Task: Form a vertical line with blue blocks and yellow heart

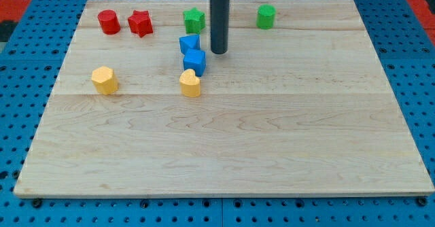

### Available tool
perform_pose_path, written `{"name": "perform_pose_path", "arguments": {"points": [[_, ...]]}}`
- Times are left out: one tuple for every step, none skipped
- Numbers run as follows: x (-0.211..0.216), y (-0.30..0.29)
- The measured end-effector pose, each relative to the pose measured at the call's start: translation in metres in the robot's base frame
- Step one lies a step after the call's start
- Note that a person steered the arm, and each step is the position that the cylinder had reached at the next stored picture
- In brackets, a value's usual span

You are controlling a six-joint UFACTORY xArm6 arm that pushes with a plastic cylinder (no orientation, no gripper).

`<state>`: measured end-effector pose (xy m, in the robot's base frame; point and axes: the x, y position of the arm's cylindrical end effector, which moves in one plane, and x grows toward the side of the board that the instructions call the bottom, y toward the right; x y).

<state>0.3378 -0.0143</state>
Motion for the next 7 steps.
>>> {"name": "perform_pose_path", "arguments": {"points": [[-0.003, -0.027], [-0.001, -0.045], [0.012, -0.046], [0.015, -0.046], [0.016, -0.099], [0.016, -0.136], [0.011, -0.151]]}}
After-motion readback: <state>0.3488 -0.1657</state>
